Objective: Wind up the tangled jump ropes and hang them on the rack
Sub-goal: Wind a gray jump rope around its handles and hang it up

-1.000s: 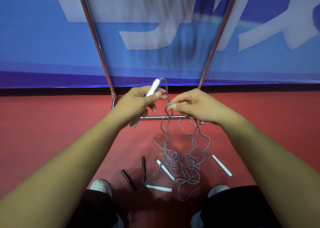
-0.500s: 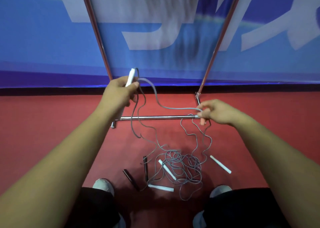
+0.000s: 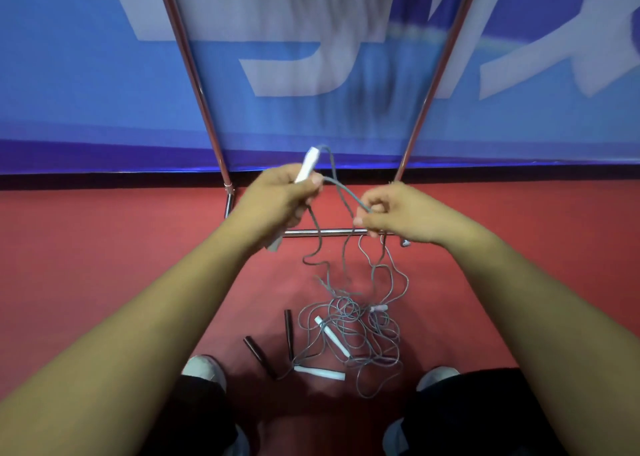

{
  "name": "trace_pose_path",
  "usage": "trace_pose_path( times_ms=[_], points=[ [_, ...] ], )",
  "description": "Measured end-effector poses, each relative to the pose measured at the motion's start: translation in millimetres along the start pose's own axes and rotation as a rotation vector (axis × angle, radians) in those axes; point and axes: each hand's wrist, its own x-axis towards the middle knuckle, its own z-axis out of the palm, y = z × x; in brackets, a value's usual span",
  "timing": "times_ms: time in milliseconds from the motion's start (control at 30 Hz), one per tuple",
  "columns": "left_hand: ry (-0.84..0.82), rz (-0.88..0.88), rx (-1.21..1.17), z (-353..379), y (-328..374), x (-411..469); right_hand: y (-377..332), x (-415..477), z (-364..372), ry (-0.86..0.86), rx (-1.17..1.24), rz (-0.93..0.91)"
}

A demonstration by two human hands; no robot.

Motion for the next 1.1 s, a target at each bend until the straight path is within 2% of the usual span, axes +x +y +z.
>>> trace_pose_path(
  times_ms=[100,167,200,267,333,400,500,600,667,767,900,1000,1100],
  points=[
    [0.102,0.041,-0.226,-12.9,6.7,2.3,47.8,2.2,-3.3,-0.168,-0.214,0.201],
    [0.177,0.035,-0.238,-19.4,5.5,4.3,65.6,1.8,-5.1,-0.126,-0.177,0.264],
    [0.238,0.025,-0.184,-20.9,4.1,5.2,67.1,2.5,-5.7,-0.064,-0.111,0.245],
    [0.359,0.014,0.080,-23.8,-1.6,7.5,54.2,4.0,-6.3,0.074,0.018,0.161],
    [0.400,0.031,0.323,-25.6,-6.5,8.9,31.7,5.1,-5.6,0.140,0.092,0.056],
    [0.334,0.061,0.305,-23.5,-7.2,8.8,10.2,4.7,0.8,0.121,0.057,-0.024],
    [0.124,0.075,0.212,-9.7,-0.9,2.4,-11.4,1.9,11.4,0.026,0.006,-0.088],
    [-0.100,0.061,0.309,-0.9,5.2,-6.4,-19.4,3.9,13.9,0.039,0.089,-0.127],
    [-0.123,0.075,0.388,-1.3,4.9,-6.8,-18.1,5.3,11.0,0.070,0.110,-0.122],
    [-0.004,0.053,0.276,-2.5,1.7,-2.3,-7.1,6.6,9.2,0.034,0.048,-0.084],
    [0.099,0.051,0.011,-4.0,3.0,1.5,30.1,12.4,9.9,-0.106,-0.141,0.034],
    [0.156,0.072,-0.121,-12.5,5.8,4.2,55.8,12.0,7.6,-0.208,-0.178,0.170],
    [0.251,0.077,-0.131,-20.2,5.1,6.6,67.5,11.5,8.0,-0.229,-0.222,0.238]
  ],
)
